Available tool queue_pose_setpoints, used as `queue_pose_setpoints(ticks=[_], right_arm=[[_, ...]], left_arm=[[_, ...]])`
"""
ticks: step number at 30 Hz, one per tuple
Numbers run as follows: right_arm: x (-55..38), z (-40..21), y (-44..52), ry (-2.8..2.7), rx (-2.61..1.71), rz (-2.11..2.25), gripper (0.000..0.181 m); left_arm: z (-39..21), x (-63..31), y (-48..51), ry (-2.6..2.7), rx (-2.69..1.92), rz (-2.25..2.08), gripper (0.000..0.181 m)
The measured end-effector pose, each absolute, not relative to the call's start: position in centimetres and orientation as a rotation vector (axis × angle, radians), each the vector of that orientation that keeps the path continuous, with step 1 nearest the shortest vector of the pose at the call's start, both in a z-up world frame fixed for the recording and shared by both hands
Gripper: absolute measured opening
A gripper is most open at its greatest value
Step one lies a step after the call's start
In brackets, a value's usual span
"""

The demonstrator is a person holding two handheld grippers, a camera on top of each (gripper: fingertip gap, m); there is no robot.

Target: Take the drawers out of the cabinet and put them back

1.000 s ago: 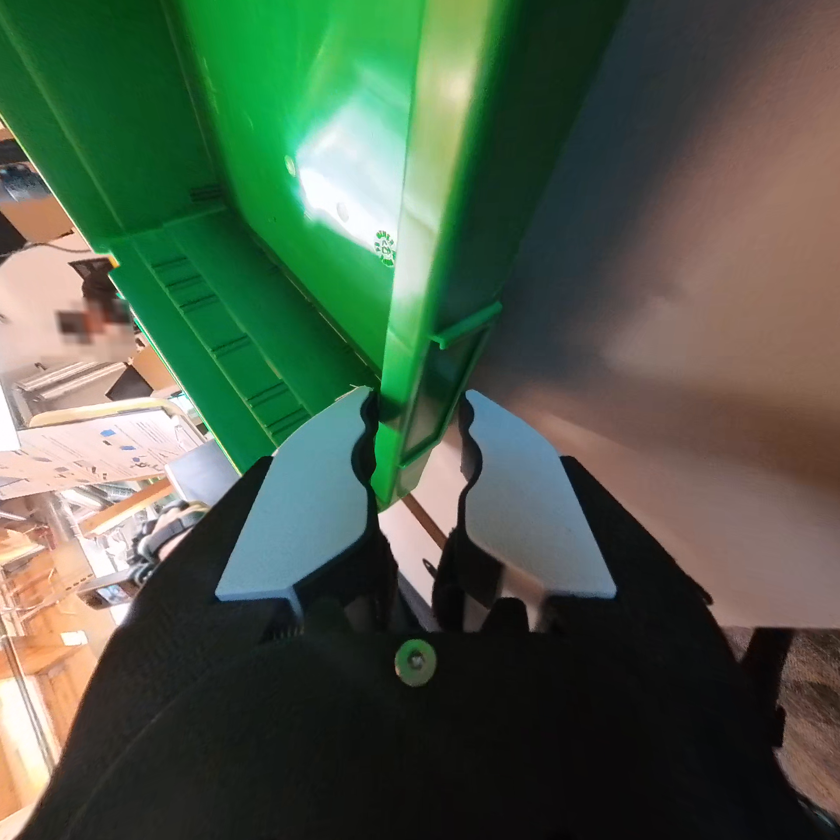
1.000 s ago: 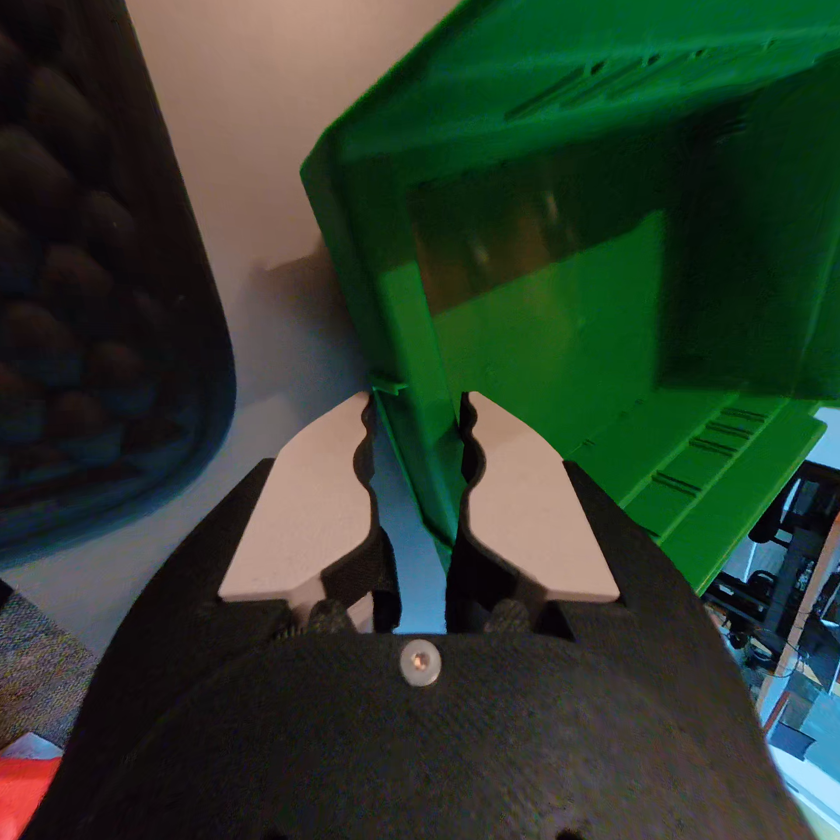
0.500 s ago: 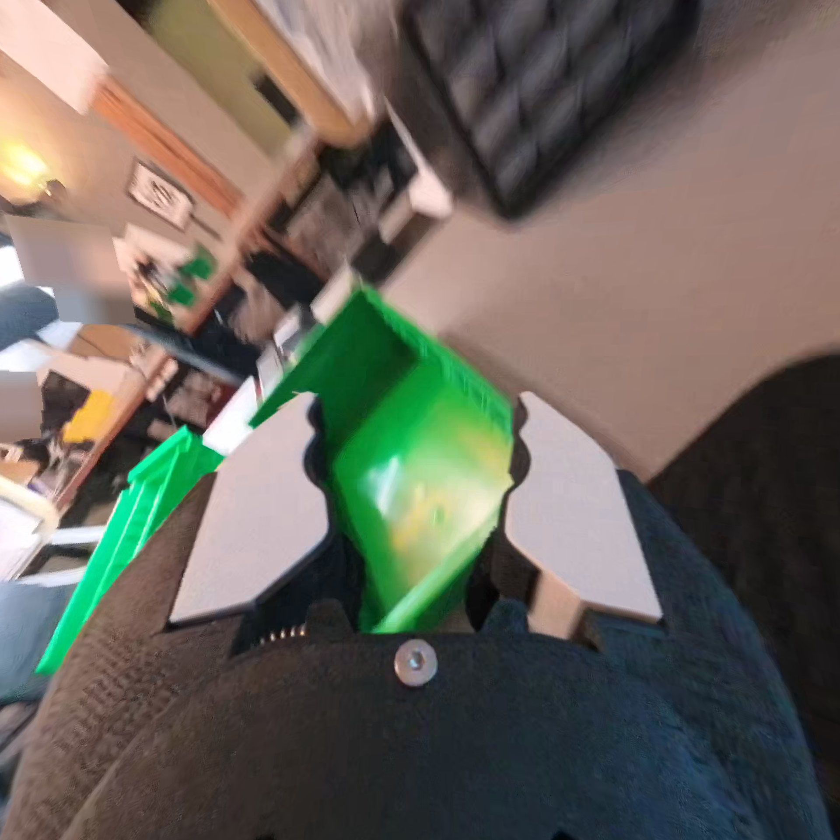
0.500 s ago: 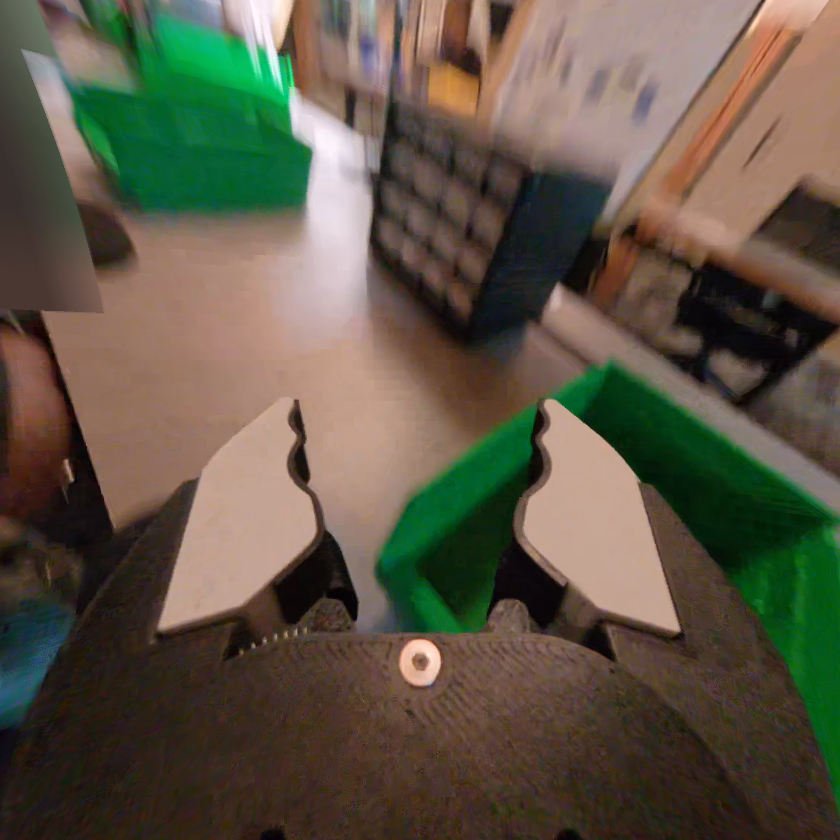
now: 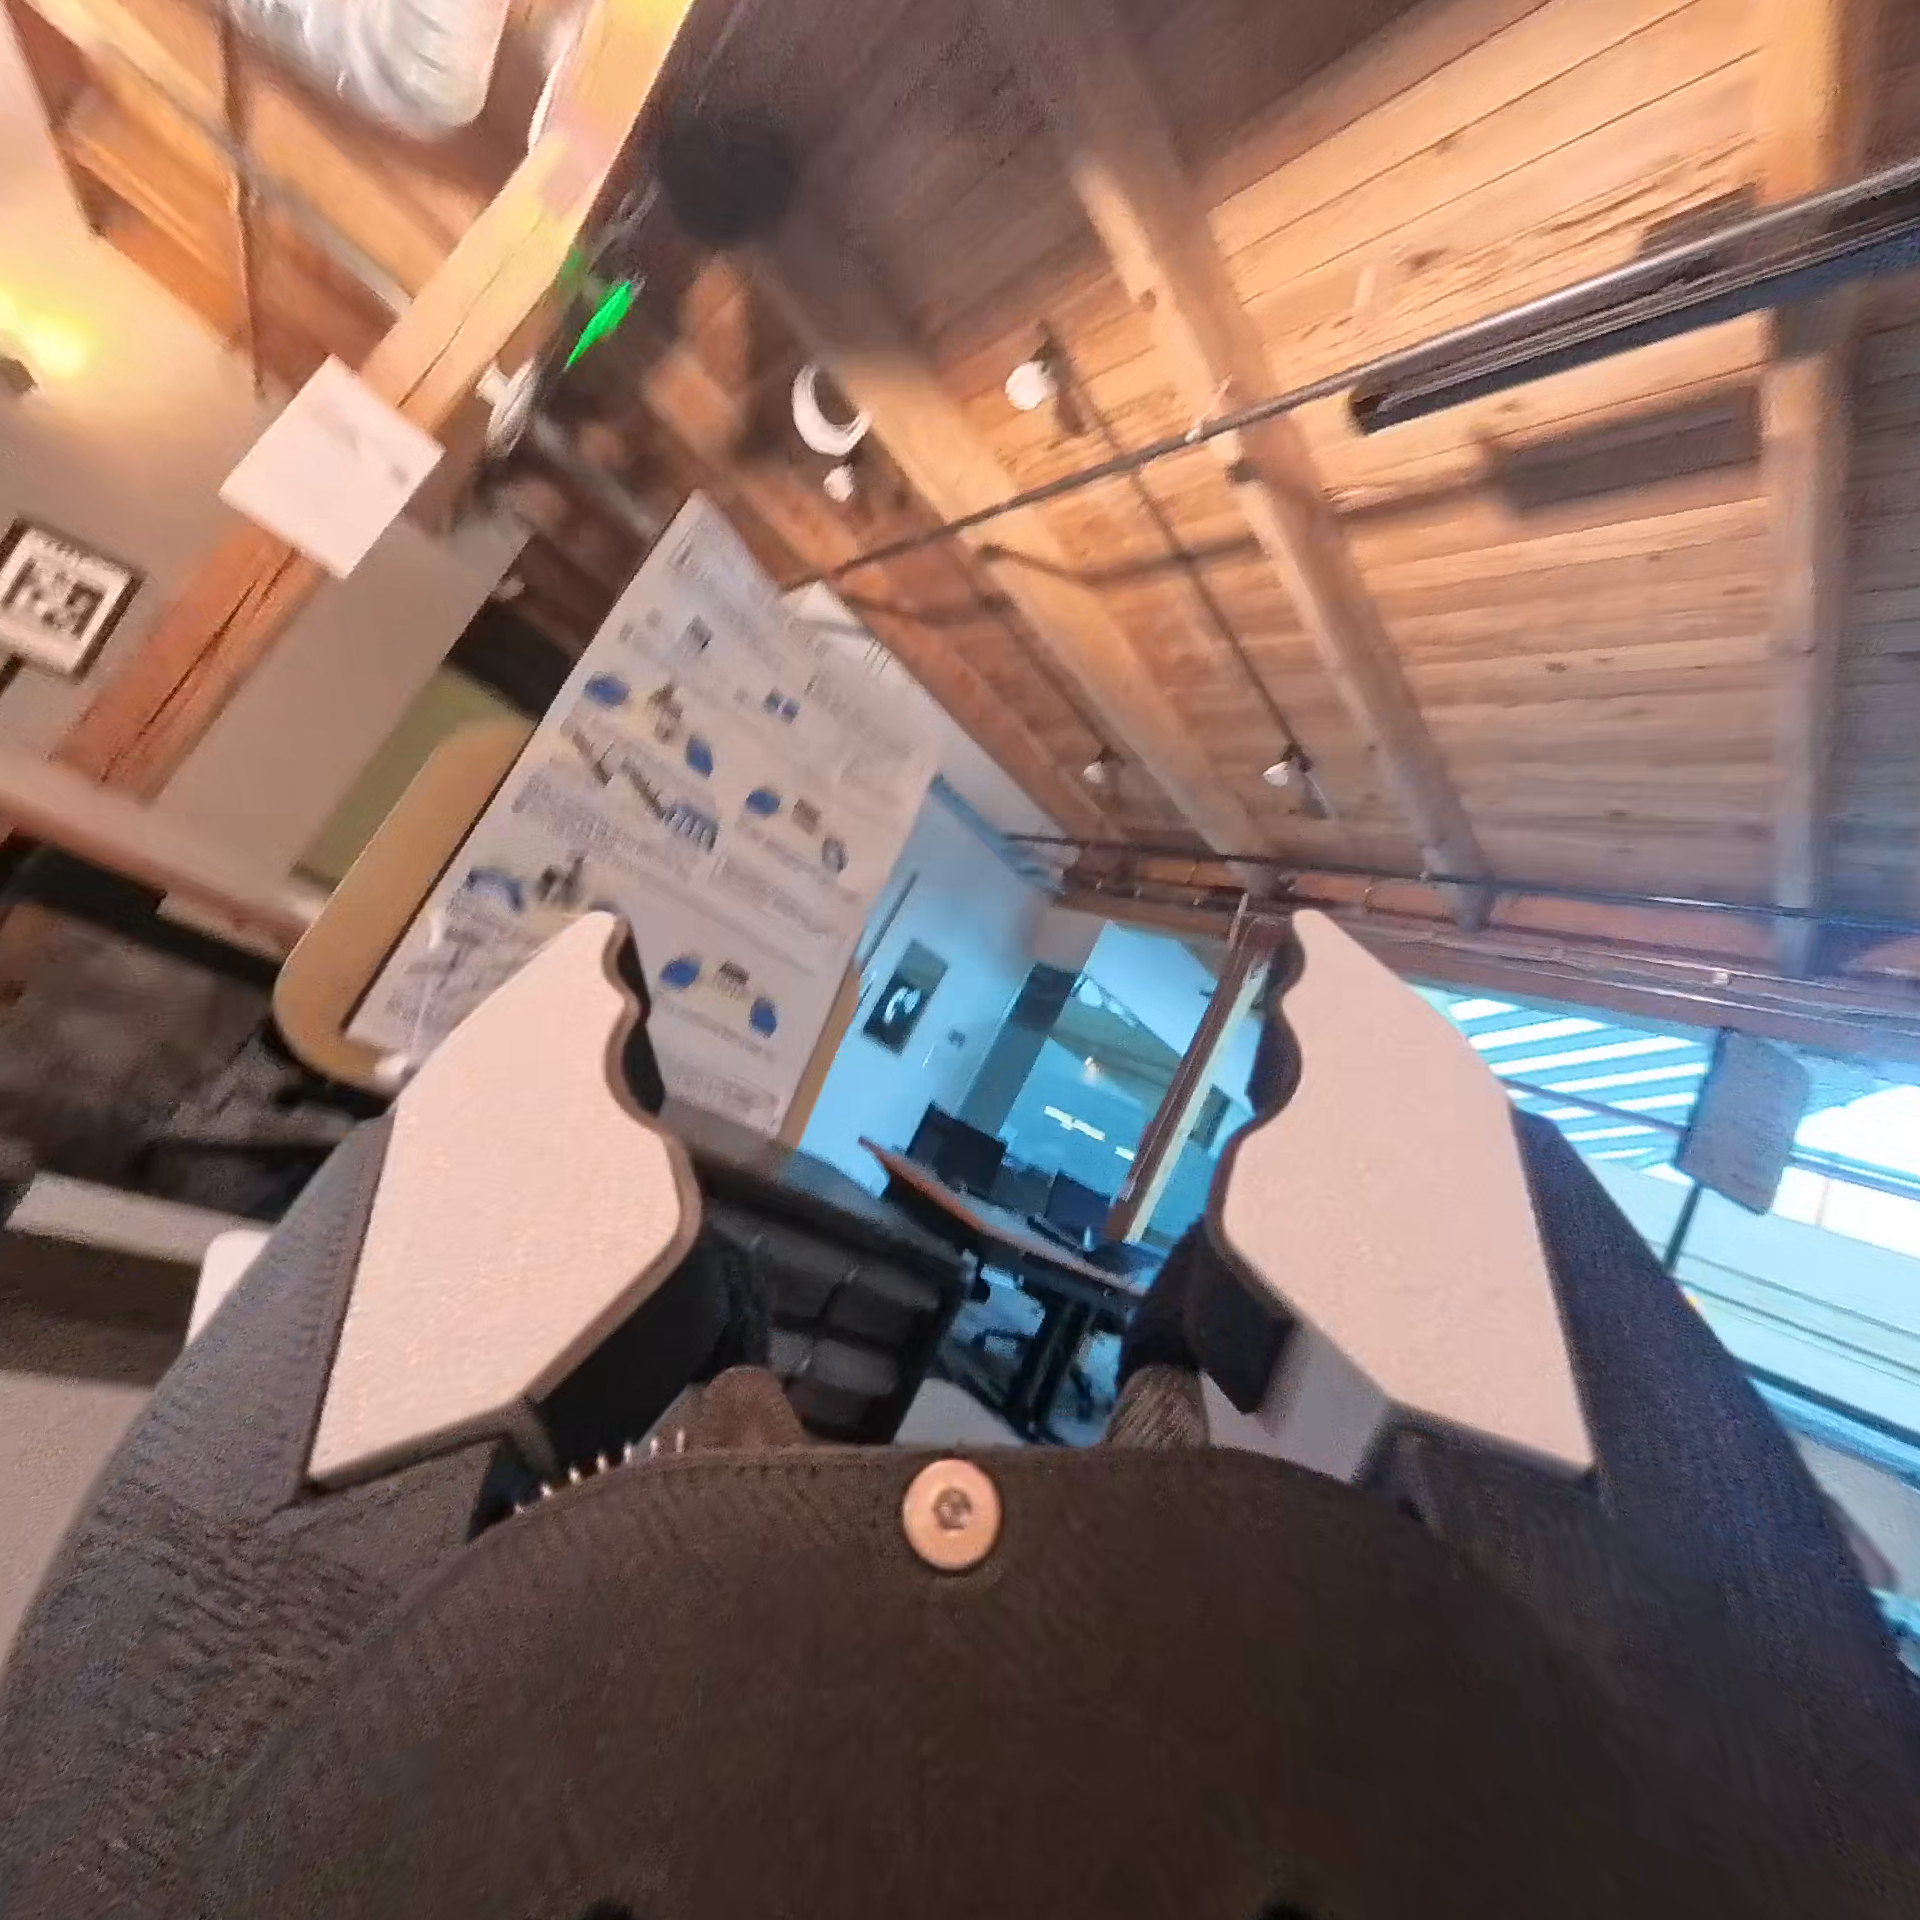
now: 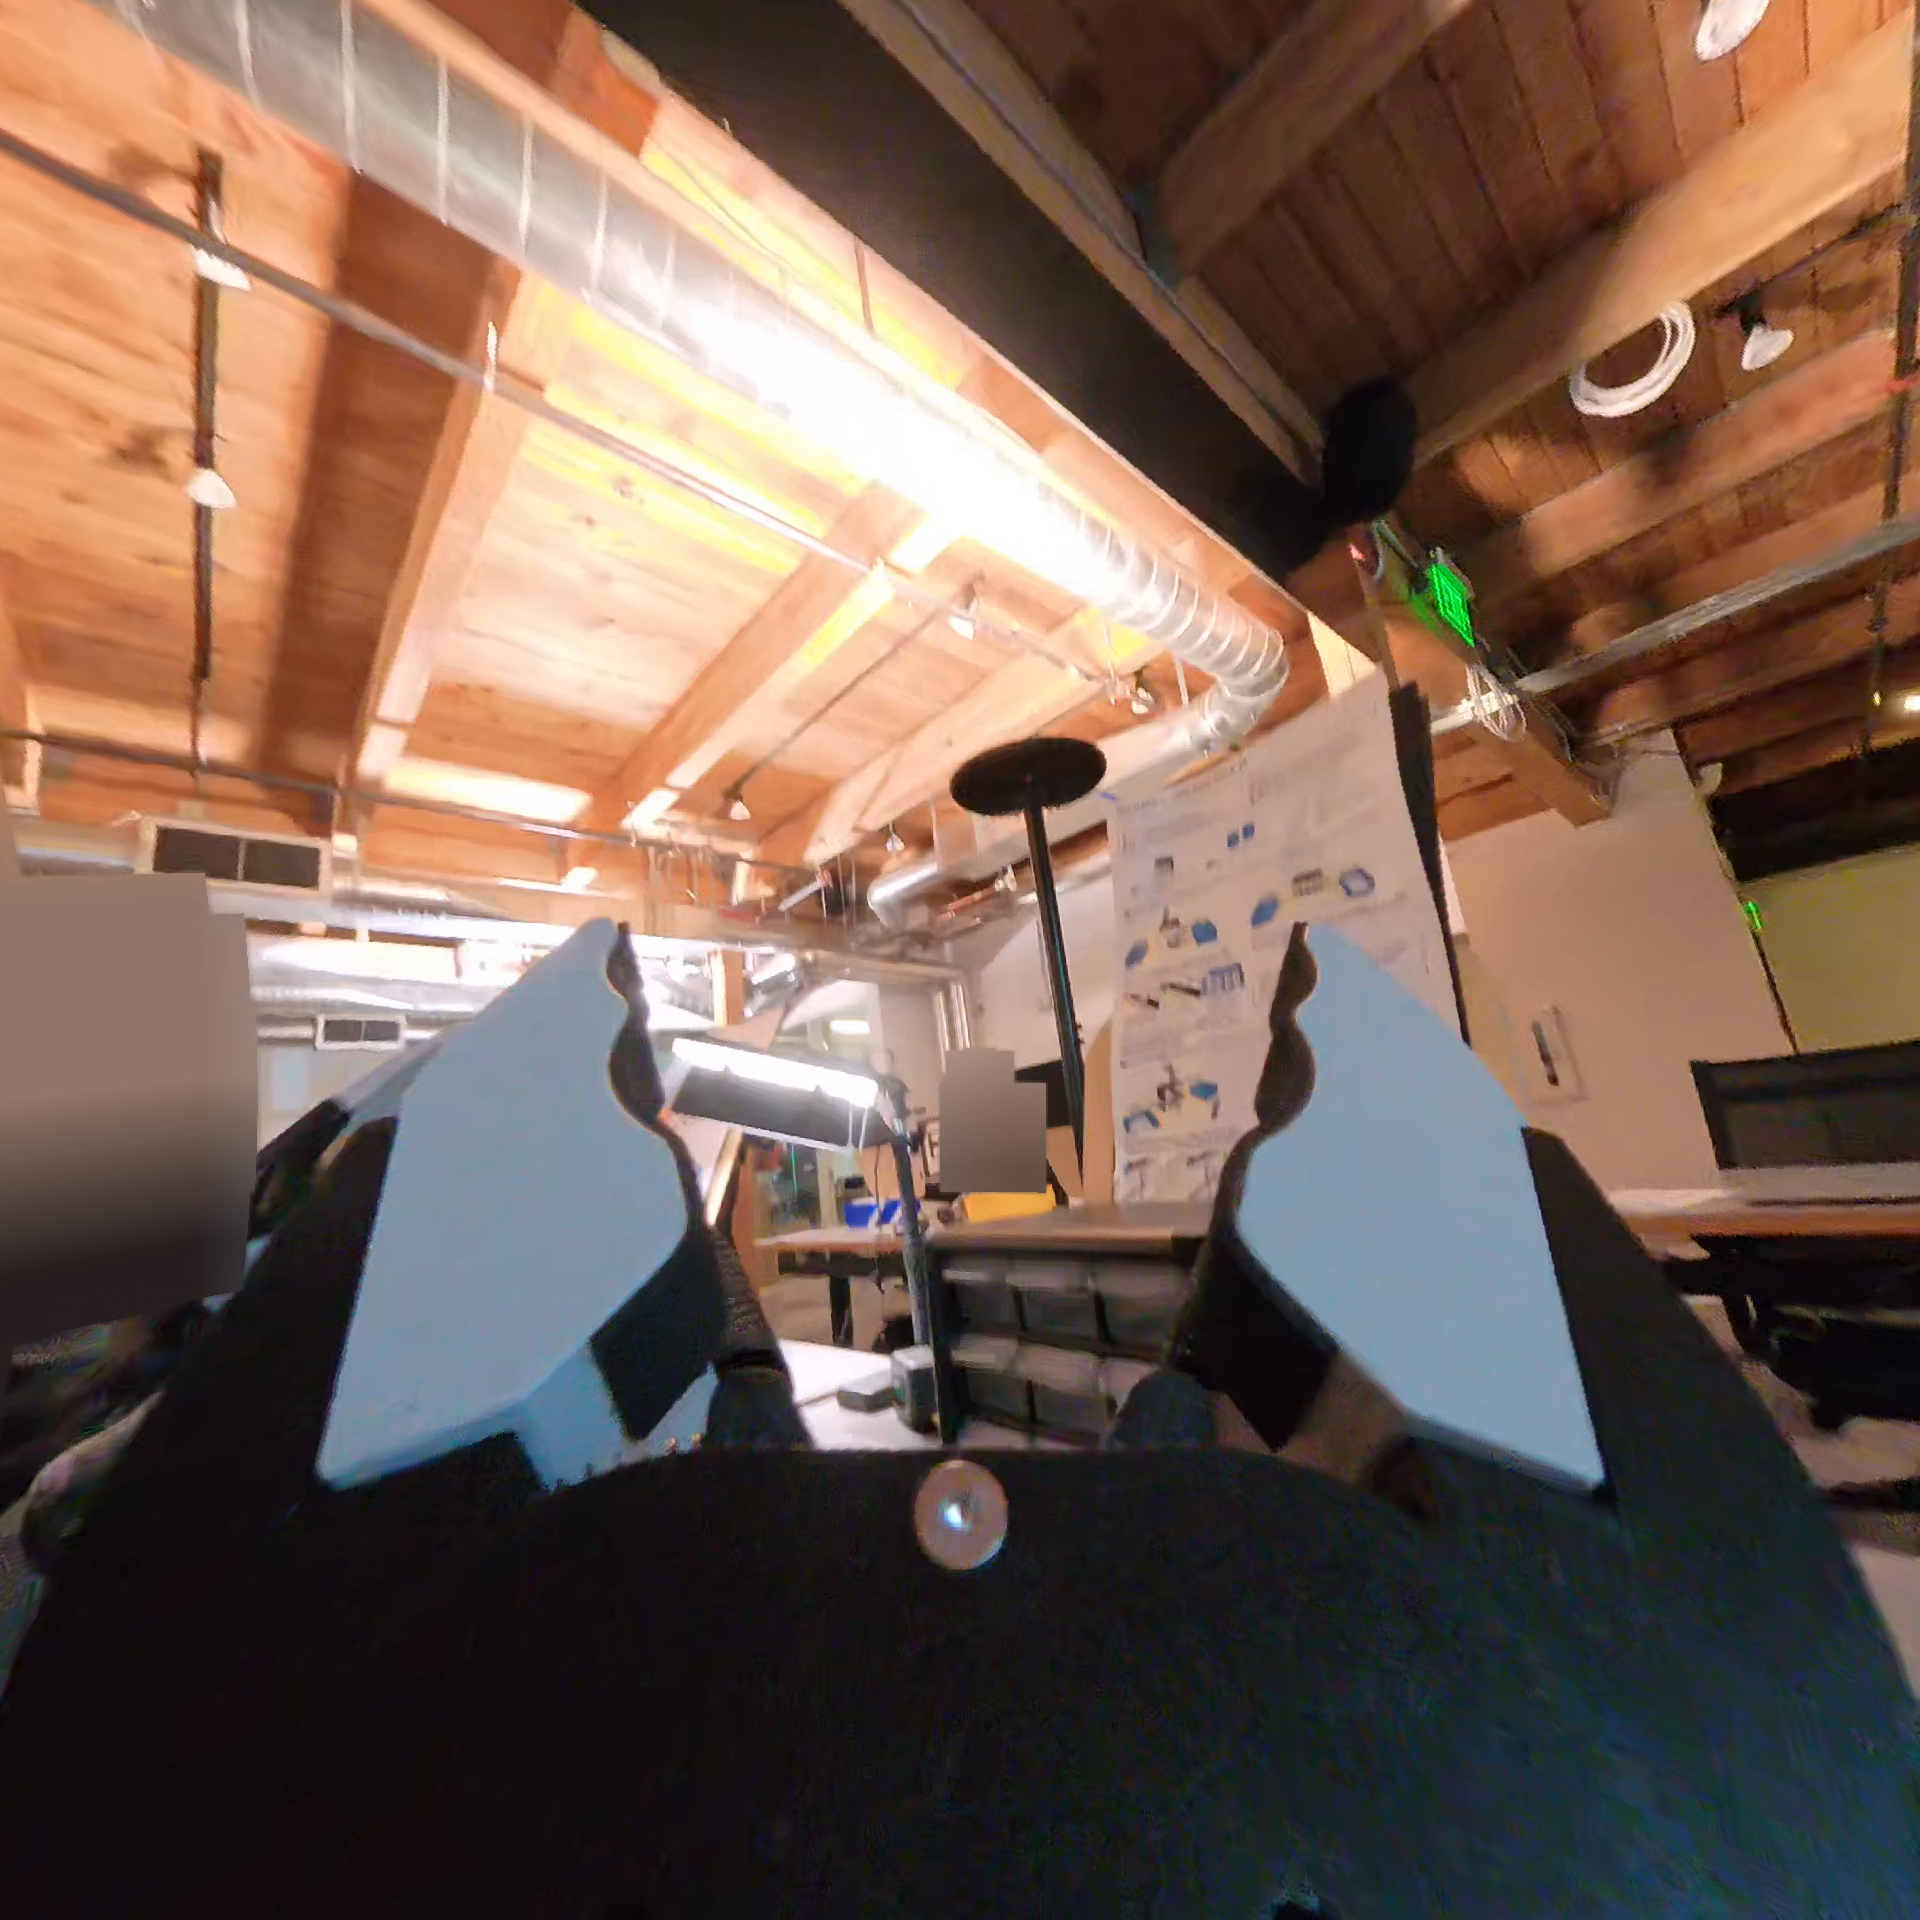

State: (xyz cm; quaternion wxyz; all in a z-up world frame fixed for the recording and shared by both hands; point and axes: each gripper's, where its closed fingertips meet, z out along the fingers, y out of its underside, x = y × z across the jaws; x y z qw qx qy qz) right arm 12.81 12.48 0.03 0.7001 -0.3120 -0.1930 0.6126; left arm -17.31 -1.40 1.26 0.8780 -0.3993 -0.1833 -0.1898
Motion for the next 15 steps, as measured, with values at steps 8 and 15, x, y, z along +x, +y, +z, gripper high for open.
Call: queue_pose_setpoints(ticks=[8, 15], right_arm=[[8.0, -9.8, 15.6, -0.659, -0.870, 1.115, 0.000], [3.4, -15.4, 16.8, -0.832, -1.121, 1.076, 0.061]], left_arm=[[-7.5, -20.4, 6.5, -0.201, -1.081, -0.138, 0.000], [-14.2, -23.3, 10.1, -0.036, -1.275, 0.214, 0.058]])
